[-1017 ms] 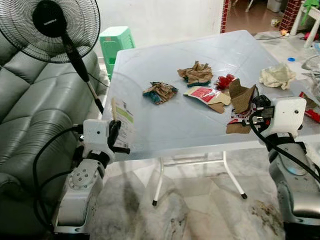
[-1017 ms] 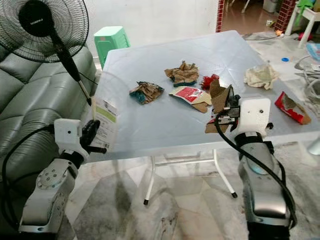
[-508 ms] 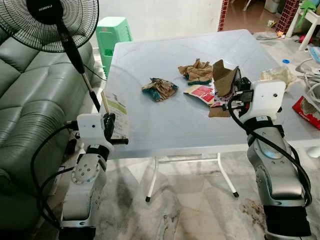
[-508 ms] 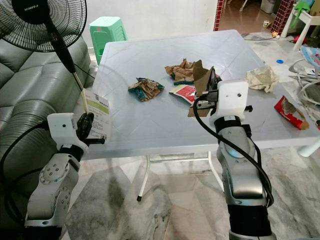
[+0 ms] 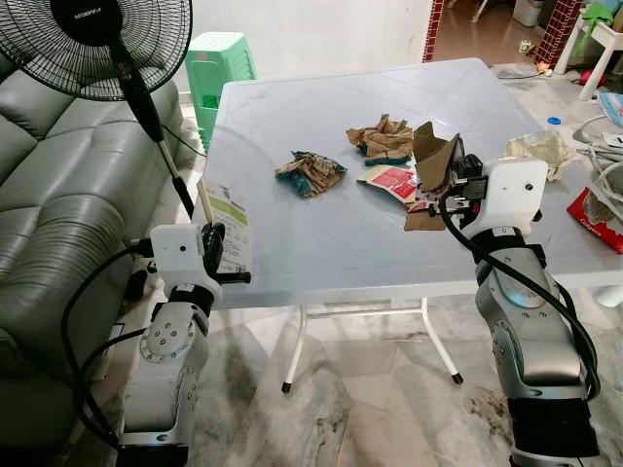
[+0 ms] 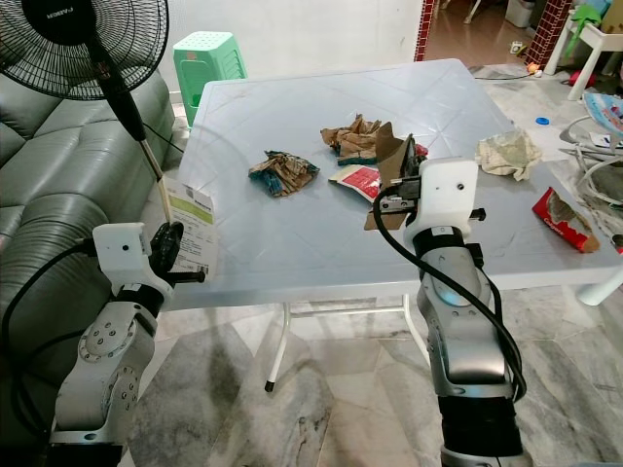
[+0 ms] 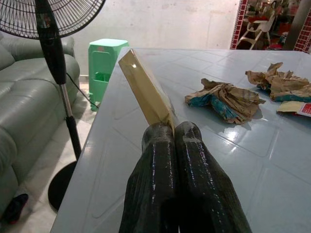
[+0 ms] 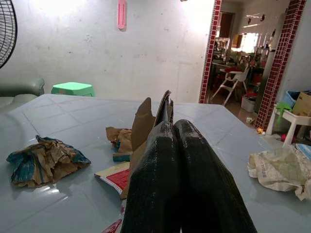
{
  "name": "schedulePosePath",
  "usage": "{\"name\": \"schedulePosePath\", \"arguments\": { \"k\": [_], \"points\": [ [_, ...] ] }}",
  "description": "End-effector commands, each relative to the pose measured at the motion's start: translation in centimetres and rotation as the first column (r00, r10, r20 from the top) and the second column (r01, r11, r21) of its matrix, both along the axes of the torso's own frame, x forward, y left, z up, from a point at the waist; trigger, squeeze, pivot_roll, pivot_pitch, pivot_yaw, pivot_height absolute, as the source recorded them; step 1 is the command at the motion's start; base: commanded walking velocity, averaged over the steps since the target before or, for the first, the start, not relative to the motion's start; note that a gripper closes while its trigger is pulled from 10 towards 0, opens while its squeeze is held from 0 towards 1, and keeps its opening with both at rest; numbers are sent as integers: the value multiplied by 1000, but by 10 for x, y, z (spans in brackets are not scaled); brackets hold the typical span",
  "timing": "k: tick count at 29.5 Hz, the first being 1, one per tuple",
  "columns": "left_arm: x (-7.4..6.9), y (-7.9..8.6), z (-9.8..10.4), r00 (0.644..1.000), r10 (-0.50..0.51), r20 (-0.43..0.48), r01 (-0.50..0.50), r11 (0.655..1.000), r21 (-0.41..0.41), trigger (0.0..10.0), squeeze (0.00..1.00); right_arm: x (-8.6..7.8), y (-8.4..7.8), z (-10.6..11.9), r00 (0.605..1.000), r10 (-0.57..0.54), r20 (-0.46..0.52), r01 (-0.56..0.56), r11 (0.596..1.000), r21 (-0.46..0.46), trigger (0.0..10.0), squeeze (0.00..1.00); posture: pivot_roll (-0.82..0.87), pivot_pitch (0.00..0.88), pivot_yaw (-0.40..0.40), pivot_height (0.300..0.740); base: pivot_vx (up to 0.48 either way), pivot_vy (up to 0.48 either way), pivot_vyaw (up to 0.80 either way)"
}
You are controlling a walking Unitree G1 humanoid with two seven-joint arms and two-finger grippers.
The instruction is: Picking trash to rubbish bin
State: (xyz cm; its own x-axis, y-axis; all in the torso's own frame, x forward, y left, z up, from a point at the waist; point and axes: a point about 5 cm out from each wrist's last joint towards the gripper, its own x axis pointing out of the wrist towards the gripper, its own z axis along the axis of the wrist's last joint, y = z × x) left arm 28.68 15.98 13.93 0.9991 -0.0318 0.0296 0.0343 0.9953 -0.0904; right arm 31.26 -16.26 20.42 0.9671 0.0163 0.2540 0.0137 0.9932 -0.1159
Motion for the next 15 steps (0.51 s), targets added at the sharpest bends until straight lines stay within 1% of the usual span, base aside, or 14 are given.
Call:
{"name": "schedulePosePath", "arguments": {
  "k": [1,15],
  "points": [
    [1,2,2,1000,10,3,-10,1000,8,10000,0,2,2,5,1000,0,21,0,1000,8,10000,0,-54,42,37,740,-244,0,0],
    [3,1,4,1000,6,6,-6,1000,11,10000,0,4,1,5,1000,-8,19,8,1000,19,10000,0,-52,42,41,740,-274,0,0]
  ]
}}
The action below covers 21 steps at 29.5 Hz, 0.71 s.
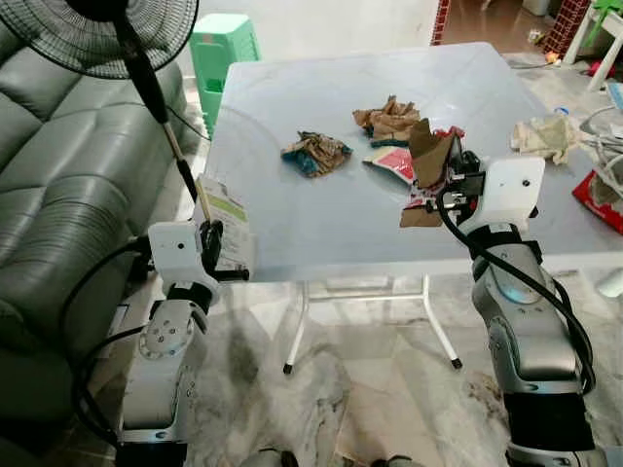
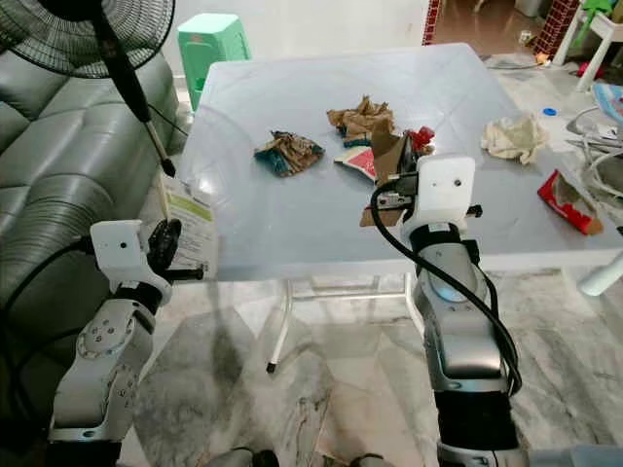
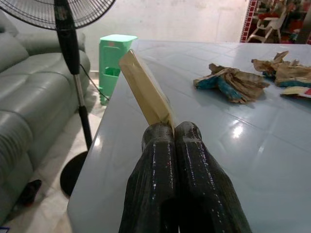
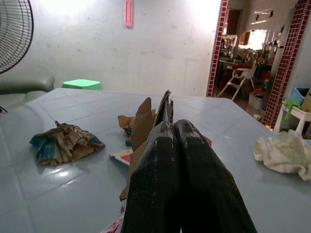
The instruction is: Picking trash to rubbish bin
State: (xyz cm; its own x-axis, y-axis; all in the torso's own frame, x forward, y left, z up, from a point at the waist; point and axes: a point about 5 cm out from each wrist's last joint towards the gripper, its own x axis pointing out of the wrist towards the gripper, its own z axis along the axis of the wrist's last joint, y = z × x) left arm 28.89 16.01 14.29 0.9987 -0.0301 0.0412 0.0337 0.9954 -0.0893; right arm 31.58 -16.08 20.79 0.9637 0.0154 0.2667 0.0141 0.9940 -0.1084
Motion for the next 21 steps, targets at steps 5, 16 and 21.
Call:
{"name": "schedulePosePath", "arguments": {
  "k": [5,16,21],
  "points": [
    [0,0,0,1000,4,-6,-4,1000,10,10000,0,1,-1,1,1000,-10,6,10,1000,13,10000,0,-52,42,41,740,-52,0,0],
    [2,4,1,1000,14,0,-14,1000,21,10000,0,3,-2,2,1000,-21,8,21,1000,19,10000,0,-50,39,40,740,0,0,0],
    [3,3,3,1000,6,13,-6,1000,19,10000,0,3,-2,1,1000,-25,1,25,1000,16,10000,0,-52,39,39,740,0,0,-104]
  ]
}}
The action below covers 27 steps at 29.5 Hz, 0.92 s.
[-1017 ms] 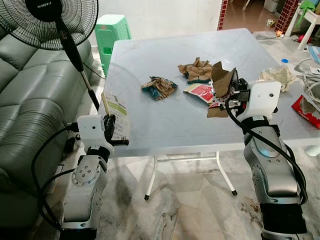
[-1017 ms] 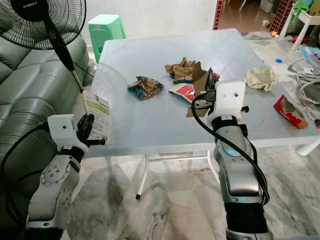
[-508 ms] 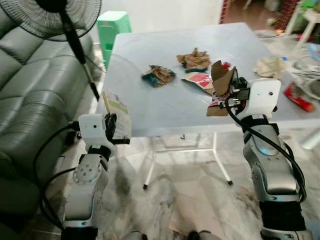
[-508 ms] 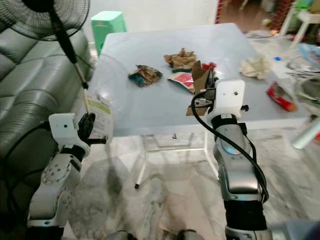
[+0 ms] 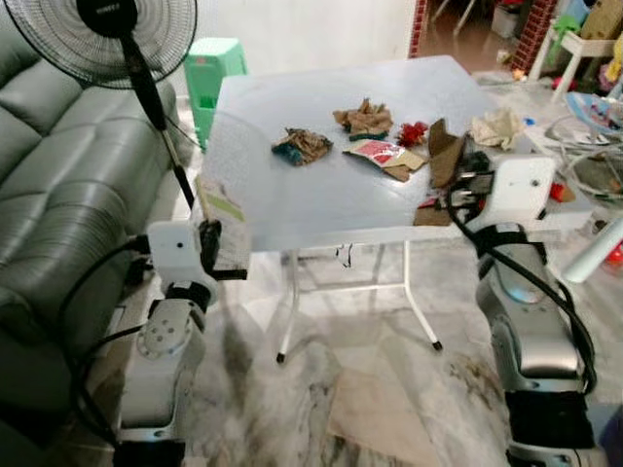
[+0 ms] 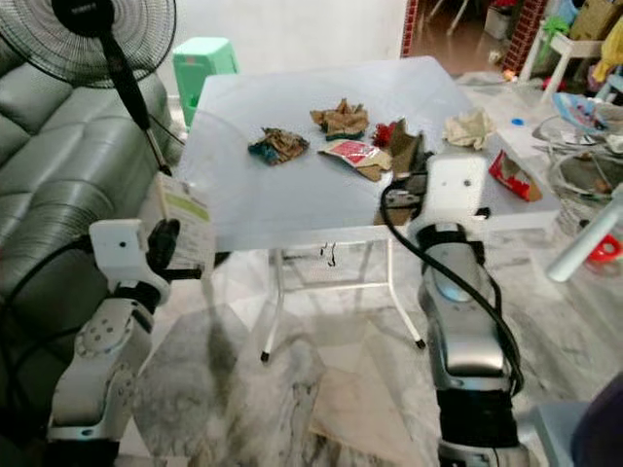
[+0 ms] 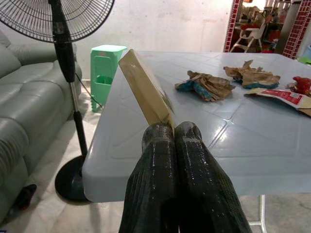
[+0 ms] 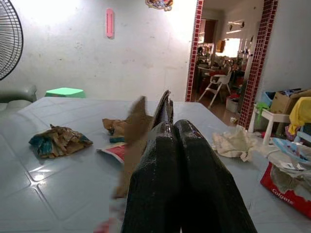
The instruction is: Picking trash to rubbish bin
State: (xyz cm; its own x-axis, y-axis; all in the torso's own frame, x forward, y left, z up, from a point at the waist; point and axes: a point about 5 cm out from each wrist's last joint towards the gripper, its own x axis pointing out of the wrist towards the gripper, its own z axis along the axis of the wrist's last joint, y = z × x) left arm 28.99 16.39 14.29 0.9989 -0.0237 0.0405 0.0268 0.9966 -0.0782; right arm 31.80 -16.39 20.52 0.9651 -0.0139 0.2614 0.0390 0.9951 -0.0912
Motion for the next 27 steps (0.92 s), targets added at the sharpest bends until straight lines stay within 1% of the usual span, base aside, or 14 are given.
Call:
{"name": "schedulePosePath", "arguments": {
  "k": [1,16,27],
  "points": [
    [2,-1,3,1000,-4,17,4,1000,5,10000,0,1,1,3,1000,0,4,0,1000,-1,10000,0,-52,39,39,740,0,0,-800],
    [6,-3,8,998,-41,41,41,999,6,10000,0,2,5,3,1000,9,7,-9,1000,-5,10000,0,-54,36,39,740,0,0,-800],
    [2,-10,6,996,-84,38,84,996,-4,10000,0,1,4,4,1000,4,6,-4,1000,-4,10000,0,-57,45,40,740,0,0,-800]
  ]
}}
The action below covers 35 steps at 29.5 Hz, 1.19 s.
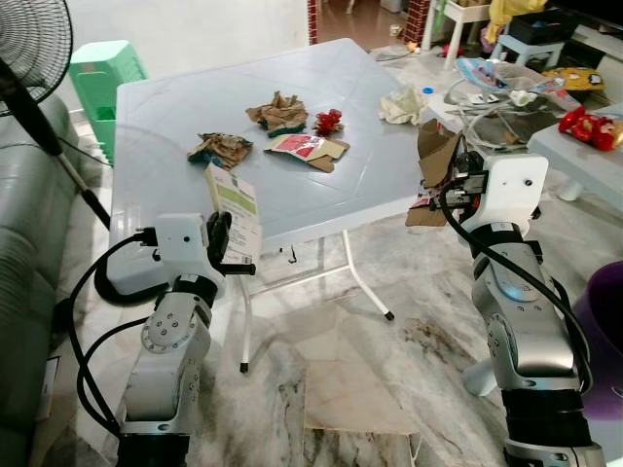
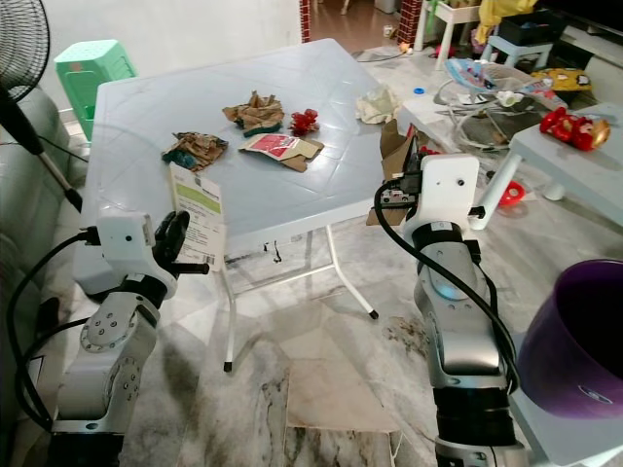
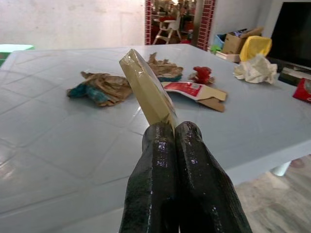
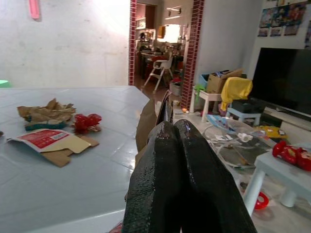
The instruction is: Picking trash to rubbish bin
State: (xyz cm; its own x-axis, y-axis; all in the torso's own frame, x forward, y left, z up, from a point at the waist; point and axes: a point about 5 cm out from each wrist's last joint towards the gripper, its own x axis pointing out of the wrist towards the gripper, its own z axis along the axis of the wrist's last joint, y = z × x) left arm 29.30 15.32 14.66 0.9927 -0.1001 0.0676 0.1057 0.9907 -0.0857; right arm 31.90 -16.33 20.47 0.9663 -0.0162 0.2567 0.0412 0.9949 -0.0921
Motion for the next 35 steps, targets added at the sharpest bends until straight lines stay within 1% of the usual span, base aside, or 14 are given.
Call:
{"name": "schedulePosePath", "arguments": {
  "k": [1,8,15,35],
  "points": [
    [-1,0,2,1000,-9,11,9,1000,3,10000,0,0,3,4,1000,7,10,-7,1000,-3,10000,0,-57,45,40,740,0,0,-800],
    [-4,-3,3,999,-40,18,40,999,-7,10000,0,-1,3,4,1000,7,8,-7,1000,-3,10000,0,-59,53,42,740,0,0,-800],
    [-4,-3,7,998,-47,43,48,999,-8,10000,0,-1,3,3,1000,8,6,-8,1000,-5,10000,0,-60,55,42,740,304,0,-800],
    [-6,-5,4,998,-57,30,57,998,-11,10000,0,-1,3,3,1000,8,4,-8,1000,-2,10000,0,-58,60,41,740,0,0,-800]
  ]
}}
